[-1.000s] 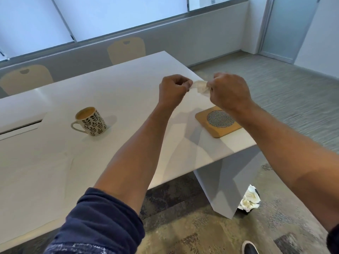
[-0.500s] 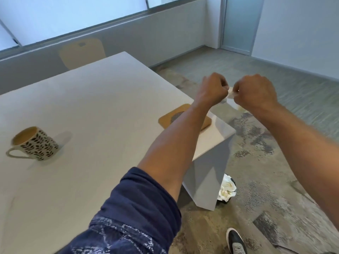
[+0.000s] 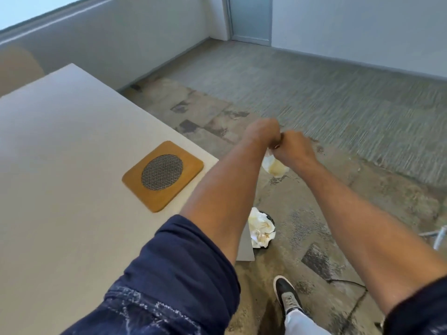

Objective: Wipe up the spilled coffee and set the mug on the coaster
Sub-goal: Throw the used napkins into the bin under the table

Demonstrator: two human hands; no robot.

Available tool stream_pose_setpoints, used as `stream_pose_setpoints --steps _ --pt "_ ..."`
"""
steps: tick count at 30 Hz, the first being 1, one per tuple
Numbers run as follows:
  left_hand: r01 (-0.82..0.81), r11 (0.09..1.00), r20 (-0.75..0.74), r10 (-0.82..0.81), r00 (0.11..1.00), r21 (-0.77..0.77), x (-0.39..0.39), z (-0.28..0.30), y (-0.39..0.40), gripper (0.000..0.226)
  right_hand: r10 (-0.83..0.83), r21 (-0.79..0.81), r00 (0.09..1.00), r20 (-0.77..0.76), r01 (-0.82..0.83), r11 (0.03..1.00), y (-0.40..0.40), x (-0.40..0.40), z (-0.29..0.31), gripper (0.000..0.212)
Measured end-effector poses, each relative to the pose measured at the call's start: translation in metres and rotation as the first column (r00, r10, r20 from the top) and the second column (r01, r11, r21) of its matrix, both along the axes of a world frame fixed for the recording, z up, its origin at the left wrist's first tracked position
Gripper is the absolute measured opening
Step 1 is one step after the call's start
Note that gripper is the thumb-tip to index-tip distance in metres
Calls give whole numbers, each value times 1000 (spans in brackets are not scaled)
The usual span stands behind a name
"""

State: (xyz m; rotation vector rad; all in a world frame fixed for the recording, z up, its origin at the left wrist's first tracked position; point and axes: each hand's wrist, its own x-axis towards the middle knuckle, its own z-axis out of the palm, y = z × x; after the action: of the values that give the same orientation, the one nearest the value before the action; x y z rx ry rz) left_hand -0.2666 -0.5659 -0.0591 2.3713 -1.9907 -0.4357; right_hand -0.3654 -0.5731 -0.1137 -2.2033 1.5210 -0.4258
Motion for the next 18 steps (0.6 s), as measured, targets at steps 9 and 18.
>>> stream_pose_setpoints --steps 9,18 --pt "3 955 79 -28 996 295 -19 -102 -33 27 -5 215 999 39 -4 977 -15 -14 -112 37" --pt "-76 894 85 43 995 441 -7 -187 -30 27 72 308 997 -21 -62 949 -28 3 -183 35"
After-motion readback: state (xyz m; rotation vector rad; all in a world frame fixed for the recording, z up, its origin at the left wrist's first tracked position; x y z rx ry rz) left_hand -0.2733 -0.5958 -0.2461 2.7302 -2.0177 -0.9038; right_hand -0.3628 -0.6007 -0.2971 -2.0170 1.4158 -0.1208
